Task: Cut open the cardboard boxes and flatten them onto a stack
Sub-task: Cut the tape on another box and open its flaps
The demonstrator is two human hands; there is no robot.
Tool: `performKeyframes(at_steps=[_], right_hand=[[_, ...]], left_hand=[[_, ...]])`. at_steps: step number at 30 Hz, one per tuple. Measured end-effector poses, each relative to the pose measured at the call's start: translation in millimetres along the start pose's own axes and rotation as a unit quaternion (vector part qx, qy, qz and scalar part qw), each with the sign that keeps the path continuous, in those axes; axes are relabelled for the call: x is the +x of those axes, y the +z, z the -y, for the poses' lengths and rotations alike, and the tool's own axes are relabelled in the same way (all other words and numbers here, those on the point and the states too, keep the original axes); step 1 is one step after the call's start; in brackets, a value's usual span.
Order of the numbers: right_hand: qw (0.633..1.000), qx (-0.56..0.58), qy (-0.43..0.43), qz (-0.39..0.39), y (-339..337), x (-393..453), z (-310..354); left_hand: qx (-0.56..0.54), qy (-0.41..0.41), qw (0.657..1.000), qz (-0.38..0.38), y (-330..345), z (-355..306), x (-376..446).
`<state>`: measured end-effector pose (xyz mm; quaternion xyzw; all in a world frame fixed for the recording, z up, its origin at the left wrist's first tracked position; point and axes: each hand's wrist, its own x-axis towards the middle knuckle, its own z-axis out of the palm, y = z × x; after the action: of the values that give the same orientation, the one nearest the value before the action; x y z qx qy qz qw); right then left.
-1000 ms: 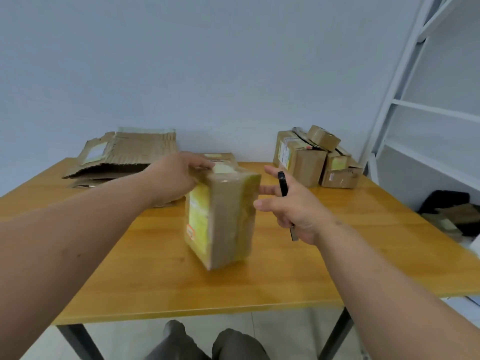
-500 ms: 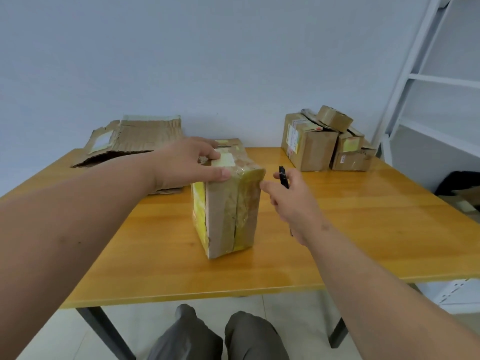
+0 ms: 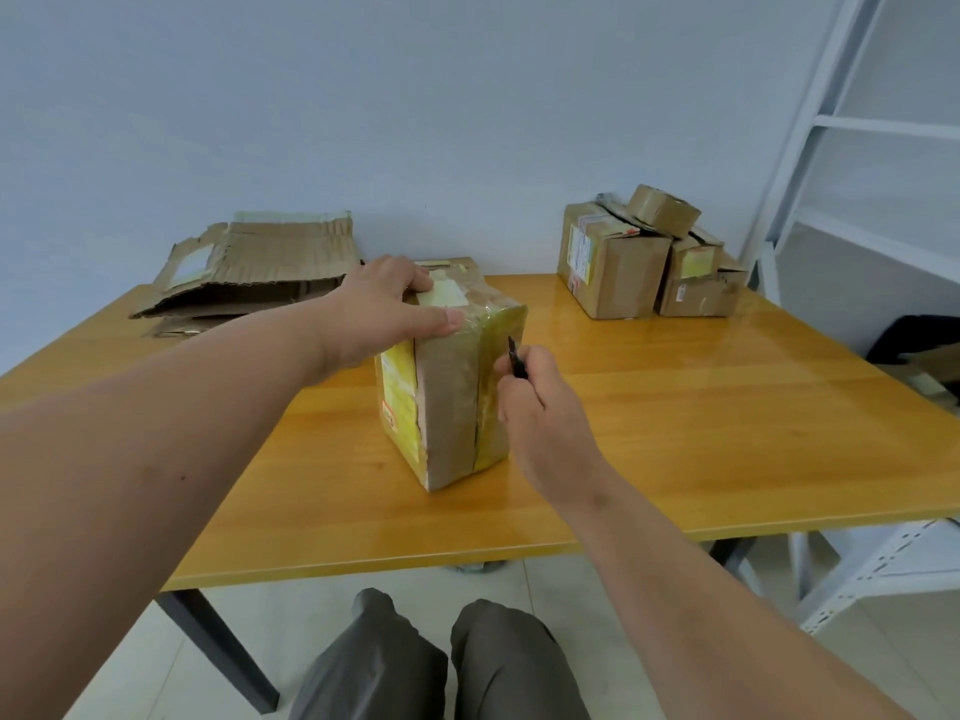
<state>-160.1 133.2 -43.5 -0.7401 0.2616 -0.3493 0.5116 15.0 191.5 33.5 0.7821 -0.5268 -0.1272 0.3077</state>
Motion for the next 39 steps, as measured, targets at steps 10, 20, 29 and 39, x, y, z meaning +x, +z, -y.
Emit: performKeyframes(at_steps=[10,20,29,39], right_hand=[[0.999,-0.006,-0.034,0.026,7.3,-1.5,-8.2],[0.998,-0.013,-0.064,-0.024,6.3,-4.7,-9.0],[0.992,-0.073,-0.093,-0.037,7.0,-1.7,-3.7],[0.983,-0.136,-0.106,-0.063,15.8,-0.9,2.2]], left_hand=[[-0.003,0.006,1.0,0.0,0.2,7.9,-4.8],[-0.022,0.001,1.0,0.001,2.3,10.7,-6.5],[-0.023,-0.007,1.0,0.004,2.6,7.4,-7.1],[-0.023,-0.013,1.0,0.007,1.8,7.8,-8.6]])
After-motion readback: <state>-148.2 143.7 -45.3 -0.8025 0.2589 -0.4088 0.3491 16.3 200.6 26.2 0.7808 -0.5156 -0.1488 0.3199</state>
